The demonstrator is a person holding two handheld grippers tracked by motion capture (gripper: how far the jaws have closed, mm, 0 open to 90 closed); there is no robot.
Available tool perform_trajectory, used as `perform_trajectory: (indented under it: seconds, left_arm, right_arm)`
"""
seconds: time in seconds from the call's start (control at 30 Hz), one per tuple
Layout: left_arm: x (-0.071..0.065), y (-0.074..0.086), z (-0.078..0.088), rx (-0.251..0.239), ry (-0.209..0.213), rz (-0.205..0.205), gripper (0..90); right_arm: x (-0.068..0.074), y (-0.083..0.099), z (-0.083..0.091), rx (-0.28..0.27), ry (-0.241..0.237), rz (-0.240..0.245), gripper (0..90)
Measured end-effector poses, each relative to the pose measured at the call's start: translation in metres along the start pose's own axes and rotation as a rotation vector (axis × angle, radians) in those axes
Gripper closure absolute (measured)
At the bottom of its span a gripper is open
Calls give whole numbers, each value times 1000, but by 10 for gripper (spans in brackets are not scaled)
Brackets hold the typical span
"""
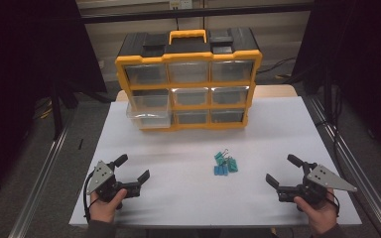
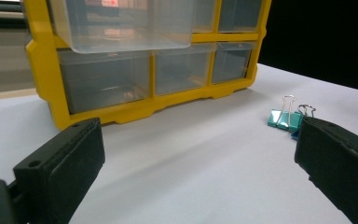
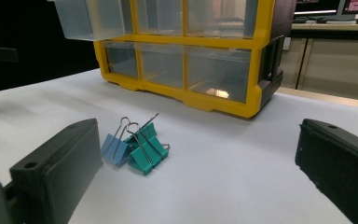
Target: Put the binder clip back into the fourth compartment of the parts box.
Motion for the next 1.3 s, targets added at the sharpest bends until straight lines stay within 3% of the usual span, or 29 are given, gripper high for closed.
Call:
perform_trajectory:
  seconds: [0.27, 0.37, 0.4, 0.43, 0.6, 0.67, 0.7, 0.73, 0.9, 0.93, 0.97, 1.0, 1.03, 1.13, 1.17, 1.23, 1.3]
  left_arm:
    - [-5, 2, -5, 4, 16, 19, 16]
    - [-7, 2, -6, 14, 27, 6, 16]
    - [-11, 2, -10, 1, 15, 40, 13]
    - [-10, 3, -10, 19, 26, 12, 13]
    - [-24, 6, -23, 40, 68, 29, 11]
    - [-26, 7, -25, 46, 70, 29, 11]
    - [-30, 7, -30, 42, 59, 49, 11]
    - [-29, 8, -30, 64, 71, 26, 10]
    - [-36, 10, -42, 85, 72, 35, 12]
    - [-37, 11, -44, 97, 54, 30, 12]
    - [-38, 13, -46, 111, 81, 23, 12]
    - [-42, 13, -53, 108, 70, 33, 12]
    - [-45, 14, -56, 107, 87, 40, 12]
    - [-47, 15, -61, 116, 70, 25, 12]
    - [-50, 16, -64, 120, 101, 30, 12]
    - [-53, 17, -70, 122, 88, 33, 13]
    - [-59, 17, -74, 117, 106, 53, 13]
  right_arm:
    - [1, 1, -1, 4, 3, -5, 0]
    - [1, 1, -1, 5, 2, -6, 0]
    - [1, 1, -1, 4, 0, -5, 0]
    - [1, 1, -1, 4, 0, -5, 0]
    - [1, 1, -1, 8, -7, -5, 0]
    - [1, 1, -1, 9, -6, -6, 0]
    - [2, 1, -2, 8, -9, -4, 0]
    - [2, 1, -2, 7, -7, -4, 0]
    - [2, 1, -3, 7, -11, -2, 0]
    - [2, 1, -3, 8, -12, -3, 0]
    - [3, 1, -3, 8, -12, -4, 0]
    - [3, 1, -3, 8, -10, -7, 0]
    - [3, 1, -3, 7, -14, -5, 0]
    - [3, 1, -4, 6, -15, -2, 0]
    - [3, 1, -4, 6, -15, -2, 0]
    - [3, 1, -4, 6, -17, -3, 0]
    - [3, 1, -3, 6, -19, -3, 0]
Point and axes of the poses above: each handheld gripper's, and its own axes: z roughly backward along the jaws, y roughly out of its underside, x roughly to its left, the point moved 10 cm from there along -z, roughly forward along the jaws, and after that the axes turned 15 degrees about -x, right-handed, at the moved point
